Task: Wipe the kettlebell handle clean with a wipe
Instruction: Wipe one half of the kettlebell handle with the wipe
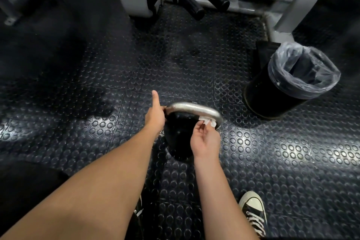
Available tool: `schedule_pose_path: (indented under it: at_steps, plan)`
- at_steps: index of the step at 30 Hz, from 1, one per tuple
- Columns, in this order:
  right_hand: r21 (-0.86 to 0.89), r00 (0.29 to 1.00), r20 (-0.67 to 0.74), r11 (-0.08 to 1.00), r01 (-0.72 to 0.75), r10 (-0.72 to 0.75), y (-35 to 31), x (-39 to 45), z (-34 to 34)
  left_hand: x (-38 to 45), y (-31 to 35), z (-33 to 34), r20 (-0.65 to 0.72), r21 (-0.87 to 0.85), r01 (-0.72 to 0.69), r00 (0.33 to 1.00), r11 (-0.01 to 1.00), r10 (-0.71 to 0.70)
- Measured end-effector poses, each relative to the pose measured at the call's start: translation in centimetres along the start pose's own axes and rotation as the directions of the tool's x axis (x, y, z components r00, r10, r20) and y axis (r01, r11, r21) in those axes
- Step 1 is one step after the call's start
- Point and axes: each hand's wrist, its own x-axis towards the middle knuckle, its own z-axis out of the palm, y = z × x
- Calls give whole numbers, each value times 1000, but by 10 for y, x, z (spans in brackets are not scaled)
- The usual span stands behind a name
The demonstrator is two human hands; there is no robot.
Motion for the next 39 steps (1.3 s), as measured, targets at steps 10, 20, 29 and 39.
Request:
schedule_pose_path:
  at_steps: [10, 20, 29, 39]
  plan:
    - [-75, 999, -36, 996, 37, -39, -5, -5, 1, -1, -1, 1, -14, 12, 7, 1000, 1000, -7]
    - [-77, 997, -52, 995, 58, -62, -7, -5, -5, -6, 2, 0, -13, 34, -11, 1000, 999, 11]
    - [-98, 998, -48, 995, 29, -34, -12, -1, -4, 1, -2, 1, 0, 6, -8, 1000, 1000, 8]
    - [-96, 997, -60, 994, 42, -48, -12, -4, -3, 5, -3, 2, -17, 13, 15, 1000, 1000, -14]
